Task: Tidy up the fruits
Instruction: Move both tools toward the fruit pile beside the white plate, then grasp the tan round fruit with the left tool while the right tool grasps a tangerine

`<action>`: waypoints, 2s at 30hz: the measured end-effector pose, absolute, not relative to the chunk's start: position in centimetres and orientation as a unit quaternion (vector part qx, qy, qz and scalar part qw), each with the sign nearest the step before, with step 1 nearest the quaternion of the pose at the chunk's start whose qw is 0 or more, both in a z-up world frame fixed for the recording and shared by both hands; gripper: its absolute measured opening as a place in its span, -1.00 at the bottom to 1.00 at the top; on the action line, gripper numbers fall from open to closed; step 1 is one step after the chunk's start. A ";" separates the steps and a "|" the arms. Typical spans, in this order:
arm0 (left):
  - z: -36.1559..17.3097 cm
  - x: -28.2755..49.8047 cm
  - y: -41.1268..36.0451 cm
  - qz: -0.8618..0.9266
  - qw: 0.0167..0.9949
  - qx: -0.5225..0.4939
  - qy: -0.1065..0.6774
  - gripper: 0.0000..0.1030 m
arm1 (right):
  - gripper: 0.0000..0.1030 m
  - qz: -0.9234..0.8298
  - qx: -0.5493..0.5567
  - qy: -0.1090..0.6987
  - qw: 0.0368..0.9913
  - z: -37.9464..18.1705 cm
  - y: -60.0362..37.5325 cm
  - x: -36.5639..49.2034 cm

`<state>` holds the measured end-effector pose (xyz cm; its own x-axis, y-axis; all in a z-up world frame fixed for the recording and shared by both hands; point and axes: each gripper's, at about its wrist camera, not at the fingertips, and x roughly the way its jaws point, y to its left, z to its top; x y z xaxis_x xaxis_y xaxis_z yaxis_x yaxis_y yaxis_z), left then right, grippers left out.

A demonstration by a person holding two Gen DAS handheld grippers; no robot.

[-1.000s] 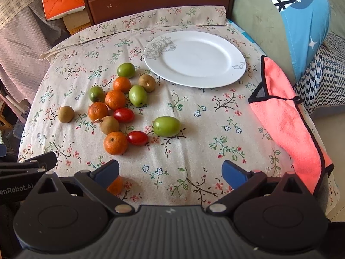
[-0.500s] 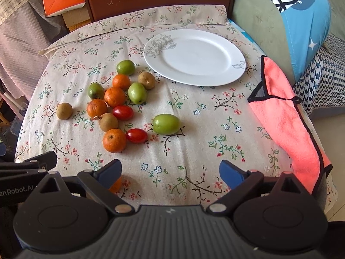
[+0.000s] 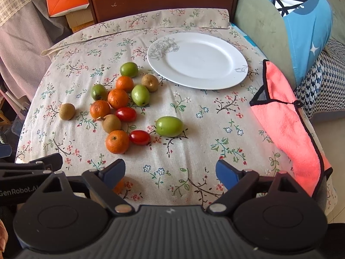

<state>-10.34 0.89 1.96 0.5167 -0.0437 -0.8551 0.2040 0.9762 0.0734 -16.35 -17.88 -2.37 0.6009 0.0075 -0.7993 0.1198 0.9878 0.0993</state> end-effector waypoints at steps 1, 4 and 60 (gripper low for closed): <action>2.0 -10.3 0.9 -0.074 0.868 0.082 0.485 1.00 | 0.76 -0.029 0.078 0.441 0.894 -2.3 -18.0 -16.4; 1.9 -10.3 1.1 -0.083 0.867 0.076 0.486 1.00 | 0.76 -0.026 0.083 0.434 0.897 -2.1 -18.1 -16.6; -2.5 -3.8 2.0 -0.100 0.897 0.049 0.428 0.47 | -0.36 0.096 0.065 0.408 0.906 -5.7 -13.4 -18.6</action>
